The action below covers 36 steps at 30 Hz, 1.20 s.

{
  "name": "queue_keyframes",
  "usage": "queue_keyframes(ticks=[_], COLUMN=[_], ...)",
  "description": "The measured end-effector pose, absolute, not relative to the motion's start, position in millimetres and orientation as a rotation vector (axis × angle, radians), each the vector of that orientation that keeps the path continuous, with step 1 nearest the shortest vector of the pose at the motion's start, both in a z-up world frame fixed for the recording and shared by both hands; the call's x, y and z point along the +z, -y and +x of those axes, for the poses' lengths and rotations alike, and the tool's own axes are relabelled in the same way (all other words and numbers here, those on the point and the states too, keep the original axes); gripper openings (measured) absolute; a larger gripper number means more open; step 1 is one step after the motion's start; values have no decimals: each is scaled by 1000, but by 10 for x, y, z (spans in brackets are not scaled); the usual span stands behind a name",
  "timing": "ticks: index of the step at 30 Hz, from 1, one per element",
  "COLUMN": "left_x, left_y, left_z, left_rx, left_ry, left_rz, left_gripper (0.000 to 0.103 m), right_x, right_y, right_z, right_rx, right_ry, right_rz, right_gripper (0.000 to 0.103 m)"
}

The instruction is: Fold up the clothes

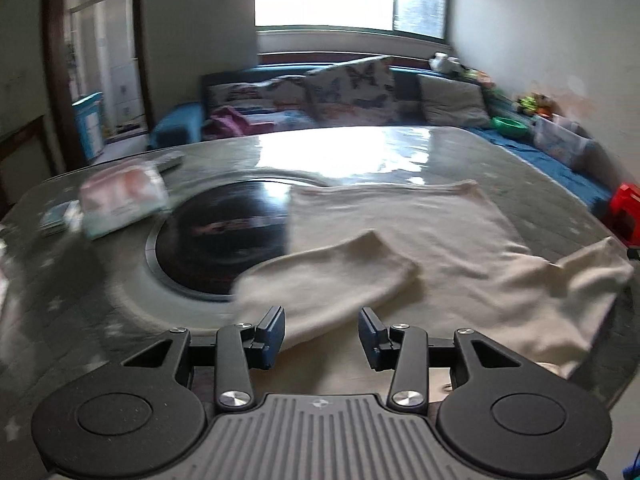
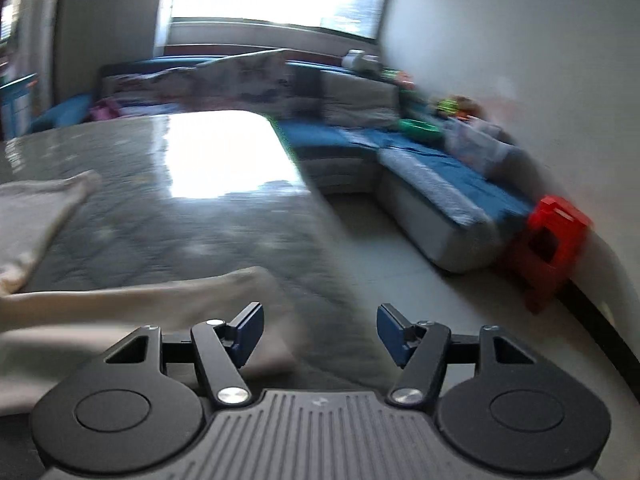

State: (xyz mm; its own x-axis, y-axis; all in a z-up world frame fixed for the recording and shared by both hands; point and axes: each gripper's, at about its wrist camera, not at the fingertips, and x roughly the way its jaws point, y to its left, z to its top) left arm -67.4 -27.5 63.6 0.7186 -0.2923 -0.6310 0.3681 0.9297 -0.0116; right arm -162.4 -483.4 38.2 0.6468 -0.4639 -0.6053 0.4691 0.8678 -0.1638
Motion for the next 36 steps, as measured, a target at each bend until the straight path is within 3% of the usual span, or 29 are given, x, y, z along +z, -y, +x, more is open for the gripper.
queue_keyframes(ticks=[6, 13, 25, 36], left_x=[542, 436, 251, 247], left_y=[729, 1088, 1481, 1754], left_z=[-696, -805, -870, -897], left_rx=[-515, -638, -751, -822], left_ry=[-696, -719, -772, -754], left_rz=[144, 176, 220, 222], left_gripper=[44, 44, 44, 44], right_x=[527, 313, 172, 144], right_y=[4754, 4505, 4560, 4768], right_z=[-1749, -1411, -1136, -940], right_rx=[-405, -190, -210, -266], right_ry=[-648, -708, -715, -706], right_rz=[76, 147, 89, 85], right_gripper=[63, 63, 73, 73])
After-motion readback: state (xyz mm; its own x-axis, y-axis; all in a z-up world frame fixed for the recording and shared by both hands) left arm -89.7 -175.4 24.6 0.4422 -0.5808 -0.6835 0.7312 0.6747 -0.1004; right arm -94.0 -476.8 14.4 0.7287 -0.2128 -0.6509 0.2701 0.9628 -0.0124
